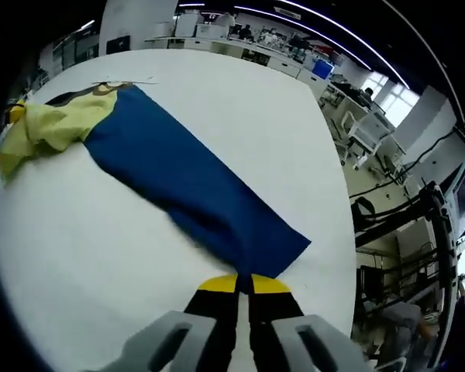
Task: Fold the garment on the visible template until the final outline fits inside the template.
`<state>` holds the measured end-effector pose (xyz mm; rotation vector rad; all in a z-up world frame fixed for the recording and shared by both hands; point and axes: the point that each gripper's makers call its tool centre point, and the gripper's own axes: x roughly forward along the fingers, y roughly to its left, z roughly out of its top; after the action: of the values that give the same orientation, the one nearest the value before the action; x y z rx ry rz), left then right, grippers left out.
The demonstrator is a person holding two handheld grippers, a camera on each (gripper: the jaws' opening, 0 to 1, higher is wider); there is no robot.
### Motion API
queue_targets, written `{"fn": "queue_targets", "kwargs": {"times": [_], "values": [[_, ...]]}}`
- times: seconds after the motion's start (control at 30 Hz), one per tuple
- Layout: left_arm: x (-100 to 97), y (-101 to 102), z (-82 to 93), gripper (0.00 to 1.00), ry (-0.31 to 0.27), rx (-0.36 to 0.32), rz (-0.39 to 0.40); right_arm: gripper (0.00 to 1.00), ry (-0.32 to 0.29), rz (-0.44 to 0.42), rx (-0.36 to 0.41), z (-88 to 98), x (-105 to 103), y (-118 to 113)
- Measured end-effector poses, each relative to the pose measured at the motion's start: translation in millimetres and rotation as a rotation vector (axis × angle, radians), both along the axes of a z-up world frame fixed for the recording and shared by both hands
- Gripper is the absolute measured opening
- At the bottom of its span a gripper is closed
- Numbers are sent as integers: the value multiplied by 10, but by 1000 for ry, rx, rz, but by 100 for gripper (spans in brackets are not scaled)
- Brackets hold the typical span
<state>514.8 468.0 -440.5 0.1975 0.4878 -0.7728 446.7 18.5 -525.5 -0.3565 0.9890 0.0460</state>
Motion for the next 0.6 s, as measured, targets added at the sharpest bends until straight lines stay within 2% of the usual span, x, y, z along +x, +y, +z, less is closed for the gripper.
{"fn": "queue_targets", "kwargs": {"times": [0.3, 0.6], "values": [[238, 208, -147, 0, 37, -17, 71, 0, 24, 8, 17, -50, -55, -12], [422, 358, -340, 0, 31, 51, 108, 0, 16, -42, 56, -74, -53, -30]]}}
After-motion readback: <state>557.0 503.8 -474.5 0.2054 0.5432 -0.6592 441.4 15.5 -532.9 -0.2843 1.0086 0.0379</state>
